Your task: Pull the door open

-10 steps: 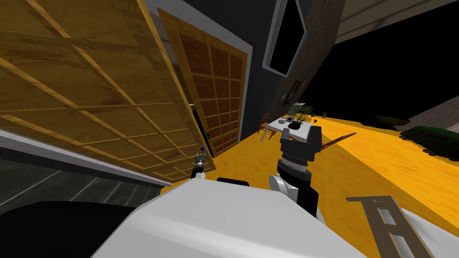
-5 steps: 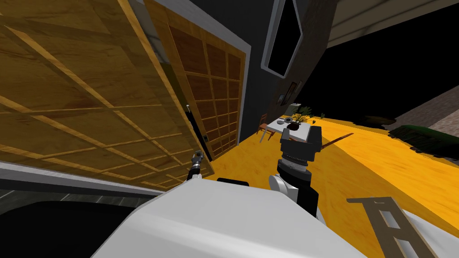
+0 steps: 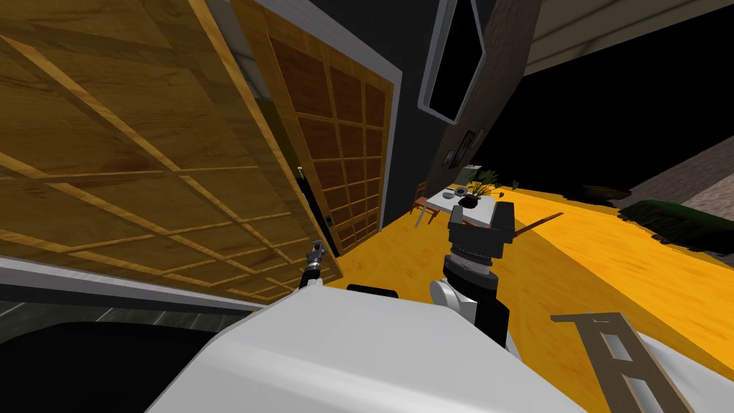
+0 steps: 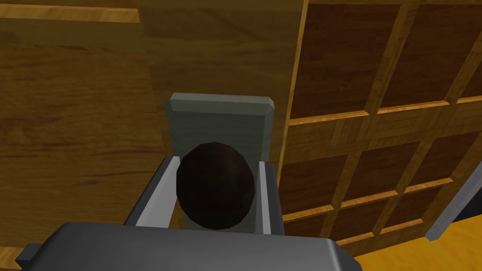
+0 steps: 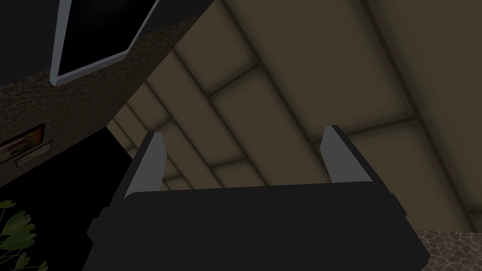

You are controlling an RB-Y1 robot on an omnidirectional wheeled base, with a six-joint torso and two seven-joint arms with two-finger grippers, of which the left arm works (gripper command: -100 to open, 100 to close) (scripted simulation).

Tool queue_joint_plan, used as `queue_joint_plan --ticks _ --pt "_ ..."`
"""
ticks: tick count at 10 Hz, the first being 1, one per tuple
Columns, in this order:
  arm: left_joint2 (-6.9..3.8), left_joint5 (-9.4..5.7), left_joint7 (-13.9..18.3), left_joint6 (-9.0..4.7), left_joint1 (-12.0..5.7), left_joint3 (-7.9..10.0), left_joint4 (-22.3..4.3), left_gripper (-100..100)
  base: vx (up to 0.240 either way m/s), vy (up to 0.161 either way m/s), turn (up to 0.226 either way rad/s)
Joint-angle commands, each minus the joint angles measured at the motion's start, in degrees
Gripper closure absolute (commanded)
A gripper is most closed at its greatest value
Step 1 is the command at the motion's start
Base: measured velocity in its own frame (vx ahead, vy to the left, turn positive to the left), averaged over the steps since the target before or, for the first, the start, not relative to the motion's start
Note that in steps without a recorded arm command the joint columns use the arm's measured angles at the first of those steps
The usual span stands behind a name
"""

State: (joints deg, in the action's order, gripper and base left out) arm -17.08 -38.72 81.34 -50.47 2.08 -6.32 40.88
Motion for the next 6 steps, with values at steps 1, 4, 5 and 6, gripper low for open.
queue_joint_plan --ticks 1,4,5,6 --pt "0.00 -0.03 0.05 -0.12 0.00 0.05 0.05 100 0.000 0.000 0.000" --pt "-1.53 1.16 2.51 -0.40 1.00 -2.62 0.98 100 -0.198 0.004 -0.099" --pt "-2.00 1.50 3.26 -0.53 1.29 -3.41 1.28 100 -0.254 0.013 -0.094" --pt "-2.69 2.02 4.39 -0.71 1.73 -4.58 1.72 100 -0.261 -0.007 -0.109"
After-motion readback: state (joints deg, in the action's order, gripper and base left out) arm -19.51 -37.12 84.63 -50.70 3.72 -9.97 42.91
